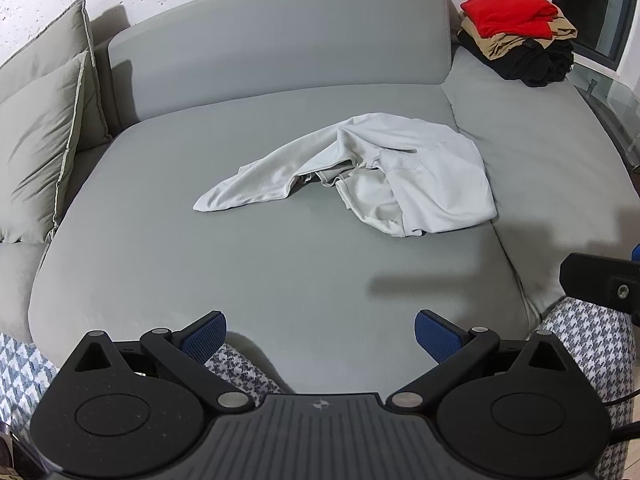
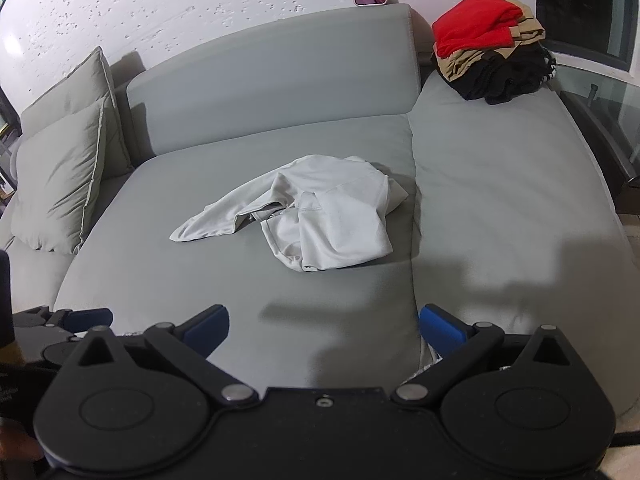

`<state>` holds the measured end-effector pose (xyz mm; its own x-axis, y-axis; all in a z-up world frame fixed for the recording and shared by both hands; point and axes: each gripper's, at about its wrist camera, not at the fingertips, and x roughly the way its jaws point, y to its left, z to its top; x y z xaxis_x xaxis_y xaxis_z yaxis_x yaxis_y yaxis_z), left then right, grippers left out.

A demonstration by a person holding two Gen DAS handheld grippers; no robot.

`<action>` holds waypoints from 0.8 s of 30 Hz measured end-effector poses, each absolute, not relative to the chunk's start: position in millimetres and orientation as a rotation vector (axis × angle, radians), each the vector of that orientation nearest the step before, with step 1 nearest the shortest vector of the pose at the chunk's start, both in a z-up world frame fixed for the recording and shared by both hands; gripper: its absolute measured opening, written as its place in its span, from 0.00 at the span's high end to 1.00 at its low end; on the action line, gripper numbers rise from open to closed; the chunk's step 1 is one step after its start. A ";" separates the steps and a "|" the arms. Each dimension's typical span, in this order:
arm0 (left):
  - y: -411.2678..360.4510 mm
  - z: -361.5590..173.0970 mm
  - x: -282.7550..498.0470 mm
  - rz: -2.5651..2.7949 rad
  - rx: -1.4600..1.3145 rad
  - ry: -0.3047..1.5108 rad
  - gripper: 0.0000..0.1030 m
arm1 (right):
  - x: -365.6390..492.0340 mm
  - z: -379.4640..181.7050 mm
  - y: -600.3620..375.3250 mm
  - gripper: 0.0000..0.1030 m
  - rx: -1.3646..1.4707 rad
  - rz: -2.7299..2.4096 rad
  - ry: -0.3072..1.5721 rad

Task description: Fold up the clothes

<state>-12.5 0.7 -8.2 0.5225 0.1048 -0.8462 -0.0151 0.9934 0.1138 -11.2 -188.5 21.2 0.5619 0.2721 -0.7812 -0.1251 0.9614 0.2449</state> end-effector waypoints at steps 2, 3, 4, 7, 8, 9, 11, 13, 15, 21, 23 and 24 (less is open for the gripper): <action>1.2 -8.8 -12.6 0.076 0.094 1.021 0.01 | -11.2 21.2 -188.4 0.01 0.169 0.236 0.947; 1.6 -8.9 -12.7 0.078 0.092 1.021 0.01 | -11.1 21.2 -188.2 0.01 0.169 0.236 0.948; 2.1 -8.9 -12.8 0.080 0.091 1.021 0.01 | -11.1 21.2 -188.1 0.01 0.170 0.236 0.949; 2.8 -8.7 -12.6 0.084 0.087 1.022 0.01 | -10.4 21.5 -188.5 0.01 0.171 0.234 0.950; 3.0 -8.7 -12.5 0.085 0.086 1.023 0.01 | -10.4 21.5 -188.5 0.01 0.172 0.234 0.950; 3.1 -8.6 -12.5 0.085 0.085 1.023 0.01 | -10.5 21.3 -188.4 0.01 0.172 0.234 0.950; 3.2 -9.0 -12.5 0.086 0.085 1.025 0.01 | -10.7 21.0 -188.1 0.00 0.173 0.235 0.951; 3.6 -9.3 -12.1 0.086 0.084 1.027 0.01 | -10.8 20.6 -187.9 0.00 0.174 0.235 0.951; 3.7 -9.6 -12.1 0.087 0.084 1.027 0.01 | -10.9 20.4 -187.9 0.00 0.175 0.236 0.951; 3.1 -10.2 -11.9 0.085 0.088 1.025 0.01 | -9.8 20.6 -189.1 0.00 0.180 0.234 0.952; 2.8 -10.4 -11.8 0.086 0.088 1.025 0.01 | -9.8 20.5 -189.4 0.00 0.181 0.234 0.952; 2.9 -10.5 -11.7 0.086 0.088 1.026 0.01 | -9.7 20.5 -189.5 0.00 0.181 0.234 0.952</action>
